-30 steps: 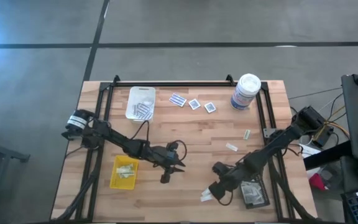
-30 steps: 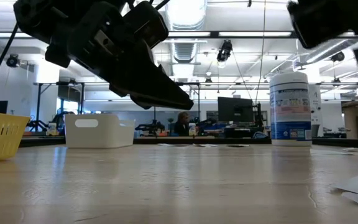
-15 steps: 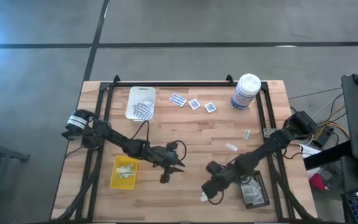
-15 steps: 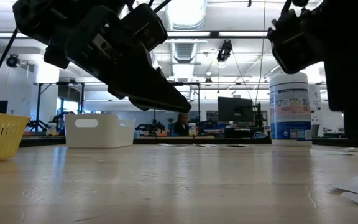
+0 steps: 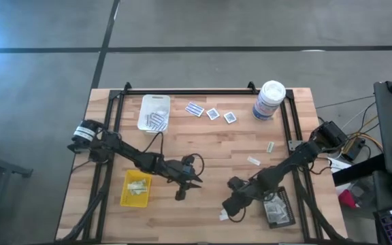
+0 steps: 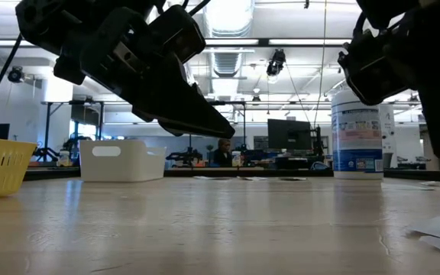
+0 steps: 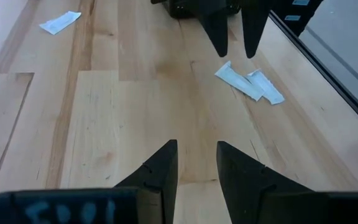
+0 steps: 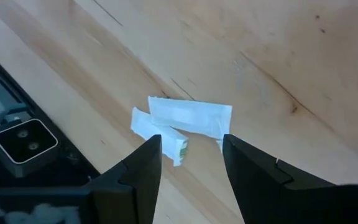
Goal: Pick & Place First Aid Supplies
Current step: Put the green bandage into the yellow bin
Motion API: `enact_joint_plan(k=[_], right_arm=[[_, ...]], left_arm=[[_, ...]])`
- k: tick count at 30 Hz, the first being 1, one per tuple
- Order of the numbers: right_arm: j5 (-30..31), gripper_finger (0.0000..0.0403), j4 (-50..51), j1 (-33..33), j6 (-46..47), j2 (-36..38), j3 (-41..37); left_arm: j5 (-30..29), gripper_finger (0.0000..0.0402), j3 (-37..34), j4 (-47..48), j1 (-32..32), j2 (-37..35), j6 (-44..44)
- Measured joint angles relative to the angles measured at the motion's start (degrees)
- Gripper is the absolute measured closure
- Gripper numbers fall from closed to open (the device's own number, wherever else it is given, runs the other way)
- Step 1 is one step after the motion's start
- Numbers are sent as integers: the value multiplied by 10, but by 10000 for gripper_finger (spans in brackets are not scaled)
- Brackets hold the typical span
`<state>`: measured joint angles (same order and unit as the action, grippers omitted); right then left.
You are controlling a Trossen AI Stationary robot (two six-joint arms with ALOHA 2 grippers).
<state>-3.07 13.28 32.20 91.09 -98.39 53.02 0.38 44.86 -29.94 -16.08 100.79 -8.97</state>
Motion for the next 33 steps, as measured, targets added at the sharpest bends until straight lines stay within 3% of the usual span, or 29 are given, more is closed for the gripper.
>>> enact_joint_plan(k=[25, 33], right_arm=[[-3, 234, -24, 2, 33, 0, -30], [-20, 241, -72, 2, 35, -38, -29]], left_arm=[[-1, 294, -2, 0, 0, 0, 0], [-3, 294, -2, 0, 0, 0, 0]])
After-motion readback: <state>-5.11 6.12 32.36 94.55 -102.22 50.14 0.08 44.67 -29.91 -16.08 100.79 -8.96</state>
